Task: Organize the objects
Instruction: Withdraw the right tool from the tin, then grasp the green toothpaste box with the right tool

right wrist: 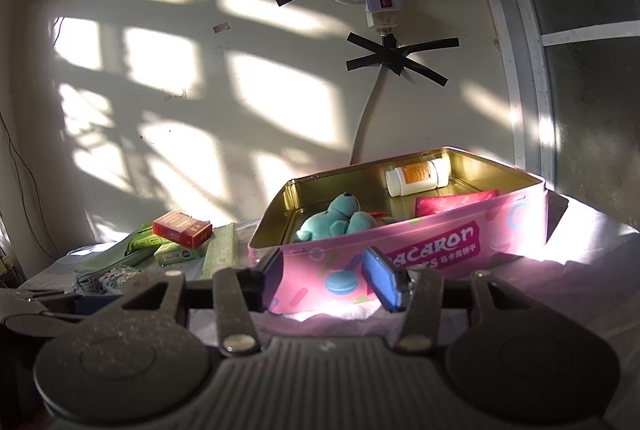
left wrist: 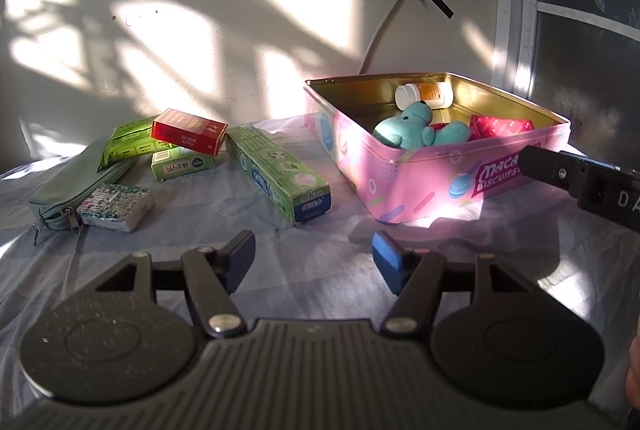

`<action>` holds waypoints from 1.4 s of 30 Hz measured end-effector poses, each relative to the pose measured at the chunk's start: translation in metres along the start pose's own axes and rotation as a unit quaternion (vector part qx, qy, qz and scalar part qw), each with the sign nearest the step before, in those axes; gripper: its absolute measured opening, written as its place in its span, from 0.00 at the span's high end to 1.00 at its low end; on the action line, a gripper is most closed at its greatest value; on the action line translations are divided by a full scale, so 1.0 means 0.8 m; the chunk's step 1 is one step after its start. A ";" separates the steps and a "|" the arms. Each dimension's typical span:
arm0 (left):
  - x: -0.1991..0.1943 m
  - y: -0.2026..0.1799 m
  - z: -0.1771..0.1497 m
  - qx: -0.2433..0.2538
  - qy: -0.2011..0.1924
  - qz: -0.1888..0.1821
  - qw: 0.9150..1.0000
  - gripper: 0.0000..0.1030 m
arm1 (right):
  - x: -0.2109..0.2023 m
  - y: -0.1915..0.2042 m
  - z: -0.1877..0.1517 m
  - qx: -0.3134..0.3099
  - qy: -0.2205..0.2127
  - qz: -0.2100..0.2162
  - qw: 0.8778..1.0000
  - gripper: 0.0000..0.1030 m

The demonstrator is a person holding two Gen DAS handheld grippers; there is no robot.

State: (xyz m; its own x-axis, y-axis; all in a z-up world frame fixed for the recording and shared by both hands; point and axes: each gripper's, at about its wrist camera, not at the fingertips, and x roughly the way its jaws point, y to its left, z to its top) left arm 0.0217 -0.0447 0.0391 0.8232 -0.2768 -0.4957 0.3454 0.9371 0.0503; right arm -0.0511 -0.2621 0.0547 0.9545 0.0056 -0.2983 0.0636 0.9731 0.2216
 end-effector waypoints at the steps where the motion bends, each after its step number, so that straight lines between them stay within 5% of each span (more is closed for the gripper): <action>1: 0.000 0.000 0.000 0.001 0.000 -0.001 1.000 0.35 | 0.000 0.000 0.000 0.000 0.000 -0.001 1.000 0.55; 11: 0.007 0.012 -0.003 -0.007 0.004 0.004 1.000 0.34 | 0.006 0.008 -0.005 -0.013 0.012 0.010 1.000 0.55; 17: 0.021 0.075 0.001 -0.057 0.002 0.068 0.996 0.32 | 0.020 0.045 -0.007 -0.069 0.035 0.060 0.995 0.55; 26: 0.041 0.147 -0.018 -0.110 -0.009 0.160 0.981 0.31 | 0.098 0.149 -0.020 -0.208 0.076 0.126 0.967 0.53; 32: 0.045 0.158 -0.018 -0.129 -0.008 0.149 0.980 0.31 | 0.188 0.189 -0.011 -0.259 0.085 0.084 0.958 0.49; 36: 0.045 0.161 -0.019 -0.139 -0.008 0.143 0.980 0.30 | 0.258 0.192 -0.002 -0.243 0.131 0.052 0.960 0.49; 42: 0.050 0.173 -0.021 -0.168 0.003 0.128 0.978 0.30 | 0.326 0.208 -0.009 -0.280 0.182 0.019 0.942 0.44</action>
State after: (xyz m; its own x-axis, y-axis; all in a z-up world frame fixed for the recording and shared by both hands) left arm 0.0949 0.0777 0.0121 0.8601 -0.0244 -0.5095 -0.0389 0.9928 -0.1132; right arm 0.2064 -0.0970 0.0072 0.7834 0.0226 -0.6211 -0.2303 0.9387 -0.2564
